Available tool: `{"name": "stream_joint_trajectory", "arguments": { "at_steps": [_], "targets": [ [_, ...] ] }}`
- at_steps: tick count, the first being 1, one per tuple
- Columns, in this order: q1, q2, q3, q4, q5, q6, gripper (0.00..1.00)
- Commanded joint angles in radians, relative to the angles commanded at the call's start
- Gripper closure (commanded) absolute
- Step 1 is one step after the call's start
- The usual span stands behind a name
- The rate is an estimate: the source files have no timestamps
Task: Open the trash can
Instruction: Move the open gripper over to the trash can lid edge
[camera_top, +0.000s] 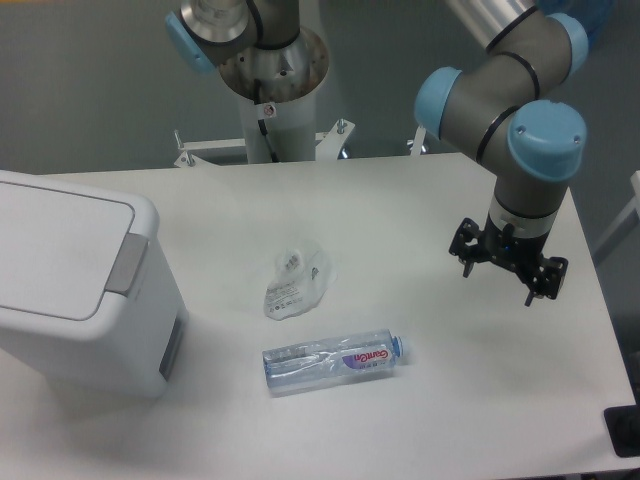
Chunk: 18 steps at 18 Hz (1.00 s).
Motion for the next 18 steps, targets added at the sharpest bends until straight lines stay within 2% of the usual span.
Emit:
{"name": "stream_joint_trajectory", "arguments": {
  "at_steps": [7, 8, 9, 11, 13, 15, 18],
  "targets": [
    [-0.034, 0.005, 0.015, 0.002, -0.027, -0.034, 0.00],
    [-0.040, 0.009, 0.014, 0.003, -0.044, -0.078, 0.00],
    [-0.044, 0.020, 0.011, 0.008, -0.082, -0.194, 0.00],
    [-0.066, 0.021, 0.014, 0.058, -0.123, -0.338, 0.00],
    [-0.083, 0.038, 0.014, 0.090, -0.152, -0.391, 0.00],
    [-0.087, 0.061, 0.009, 0.087, -0.185, -0.411, 0.00],
    [-0.095, 0.092, 0.000, 0.086, -0.293, -0.540, 0.00]
  ]
}}
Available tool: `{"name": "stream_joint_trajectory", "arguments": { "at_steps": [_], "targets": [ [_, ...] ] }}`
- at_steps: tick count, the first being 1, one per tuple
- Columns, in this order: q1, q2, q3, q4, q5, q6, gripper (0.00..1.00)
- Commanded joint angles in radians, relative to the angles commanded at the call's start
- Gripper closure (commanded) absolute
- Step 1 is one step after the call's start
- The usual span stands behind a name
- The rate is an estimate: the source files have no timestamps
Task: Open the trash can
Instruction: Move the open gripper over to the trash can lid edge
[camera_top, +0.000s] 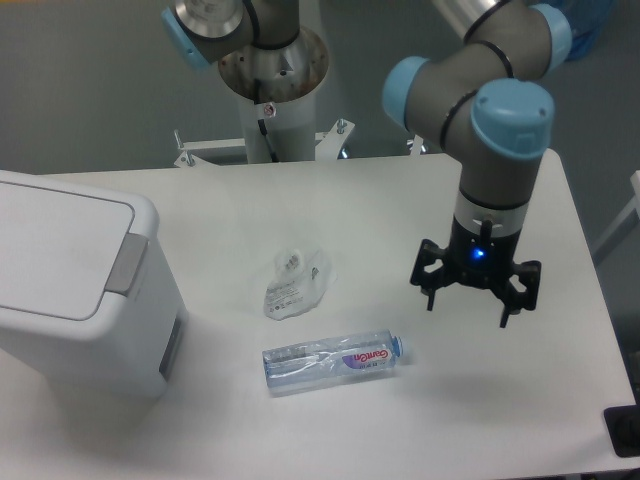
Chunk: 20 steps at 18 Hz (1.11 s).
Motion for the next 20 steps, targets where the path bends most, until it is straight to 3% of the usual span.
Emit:
{"name": "stream_joint_trajectory", "arguments": {
  "at_steps": [4, 8, 11, 20],
  "targets": [
    [-0.050, 0.029, 0.000, 0.008, -0.100, -0.034, 0.00],
    [-0.058, 0.069, -0.002, 0.006, -0.299, -0.045, 0.00],
    [-0.066, 0.097, -0.005, 0.005, -0.413, -0.133, 0.00],
    [-0.169, 0.209, -0.152, 0.014, -0.455, -0.330, 0.00]
  ]
}}
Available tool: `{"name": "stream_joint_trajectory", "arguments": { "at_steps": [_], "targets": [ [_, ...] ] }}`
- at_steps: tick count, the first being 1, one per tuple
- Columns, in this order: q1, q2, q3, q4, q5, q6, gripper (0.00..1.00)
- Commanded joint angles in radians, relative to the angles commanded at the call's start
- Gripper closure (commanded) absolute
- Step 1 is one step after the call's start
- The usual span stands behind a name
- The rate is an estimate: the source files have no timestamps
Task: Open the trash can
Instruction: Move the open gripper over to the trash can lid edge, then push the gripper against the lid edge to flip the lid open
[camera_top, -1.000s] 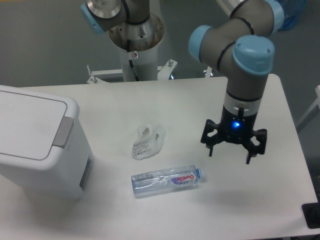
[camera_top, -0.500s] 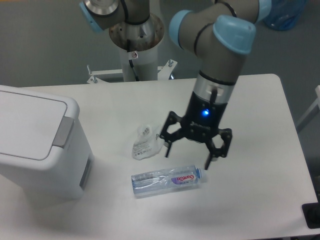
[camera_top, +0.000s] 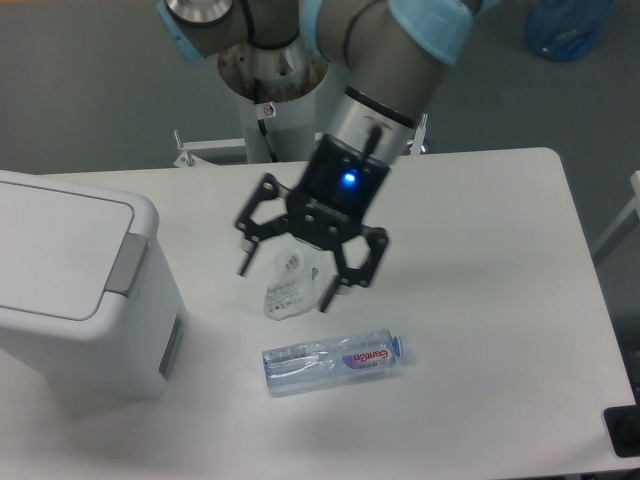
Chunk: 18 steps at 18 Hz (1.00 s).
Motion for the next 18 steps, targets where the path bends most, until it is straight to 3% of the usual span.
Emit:
{"name": "stream_joint_trajectory", "arguments": {
  "at_steps": [9, 18],
  "targets": [
    [-0.083, -0.001, -0.014, 0.008, 0.003, -0.061, 0.00],
    [-0.089, -0.026, -0.037, 0.032, 0.009, -0.055, 0.00]
  ]
}}
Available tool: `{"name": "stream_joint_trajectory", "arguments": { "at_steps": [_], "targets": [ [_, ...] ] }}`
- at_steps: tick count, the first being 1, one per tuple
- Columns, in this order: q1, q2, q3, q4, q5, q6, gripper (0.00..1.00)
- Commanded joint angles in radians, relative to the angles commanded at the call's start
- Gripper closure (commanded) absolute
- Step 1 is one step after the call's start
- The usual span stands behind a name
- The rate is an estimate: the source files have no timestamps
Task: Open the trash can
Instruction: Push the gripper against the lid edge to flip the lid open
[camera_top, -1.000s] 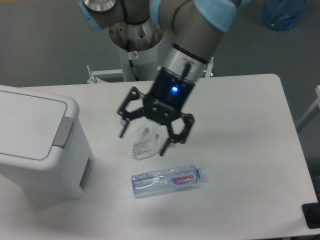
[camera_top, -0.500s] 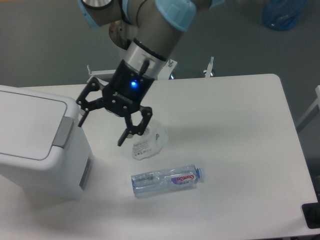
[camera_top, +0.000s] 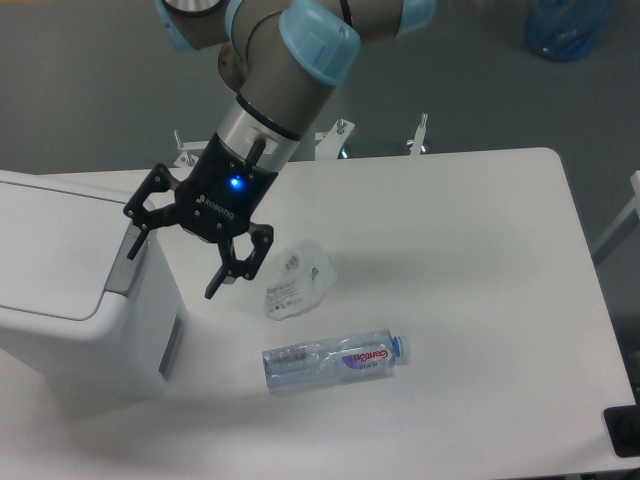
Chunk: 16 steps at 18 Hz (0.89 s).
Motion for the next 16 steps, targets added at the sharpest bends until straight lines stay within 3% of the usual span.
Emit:
{"name": "stream_joint_trajectory", "arguments": {
  "at_steps": [16],
  "targets": [
    [-0.029, -0.018, -0.028, 0.009, 0.018, -0.006, 0.00]
  ]
}}
